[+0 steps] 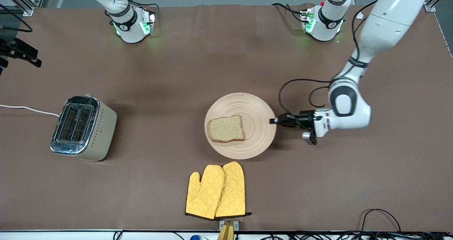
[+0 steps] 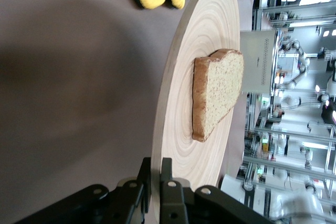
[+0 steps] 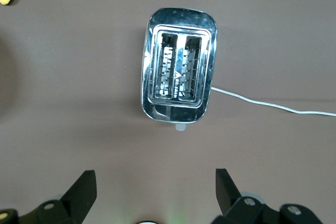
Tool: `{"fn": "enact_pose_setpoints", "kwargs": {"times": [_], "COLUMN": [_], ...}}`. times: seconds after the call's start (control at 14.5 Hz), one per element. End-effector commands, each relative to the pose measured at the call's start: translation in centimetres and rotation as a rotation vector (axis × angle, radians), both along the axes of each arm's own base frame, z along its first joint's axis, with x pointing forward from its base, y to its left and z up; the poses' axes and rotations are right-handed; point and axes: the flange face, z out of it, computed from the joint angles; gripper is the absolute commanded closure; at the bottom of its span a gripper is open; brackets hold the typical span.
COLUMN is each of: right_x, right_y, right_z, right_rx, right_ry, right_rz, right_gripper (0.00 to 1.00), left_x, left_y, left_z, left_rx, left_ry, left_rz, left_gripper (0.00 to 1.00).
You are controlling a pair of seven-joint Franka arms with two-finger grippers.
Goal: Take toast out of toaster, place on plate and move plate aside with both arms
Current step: 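Slide the wooden plate with the left gripper away from the toaster, then open the left gripper and release the plate rim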
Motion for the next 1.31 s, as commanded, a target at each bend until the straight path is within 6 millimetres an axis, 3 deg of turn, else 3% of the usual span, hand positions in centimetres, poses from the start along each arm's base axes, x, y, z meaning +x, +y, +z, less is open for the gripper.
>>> {"fn": "enact_pose_setpoints", "kwargs": {"times": [0.0,0.21,0.55,0.76,0.97,1.24], "right_x": [-0.2,0.1,0.1,0.1,0.0,-0.4], "right_y": [-1.6,-1.4,-1.2,-1.4,-1.6,-2.5], "right_z": [-0.3,-1.1,-1.0,-1.1,-0.8,-1.1], "right_rx": [-0.004,0.004,0.005,0.006,0.004,0.009], "right_ry": [0.009,0.029,0.029,0.032,0.027,0.053], "right_rz": [-0.021,-0.002,0.002,-0.003,-0.006,-0.025], "right_gripper": [0.00,0.00,0.00,0.00,0.00,0.00], "left_x": [2.0,2.8,3.3,3.4,3.1,1.8], "left_y": [5.2,12.0,25.1,29.7,34.8,36.4], "left_z": [2.9,2.7,1.3,1.2,-1.6,-4.4], "left_rx": [-0.011,-0.015,-0.006,0.018,0.058,0.022], "left_ry": [0.022,0.019,0.018,0.003,-0.002,0.015], "left_rz": [-0.046,-0.005,0.064,0.116,0.127,0.120], "left_gripper": [1.00,0.99,0.99,0.98,0.98,0.98]}}
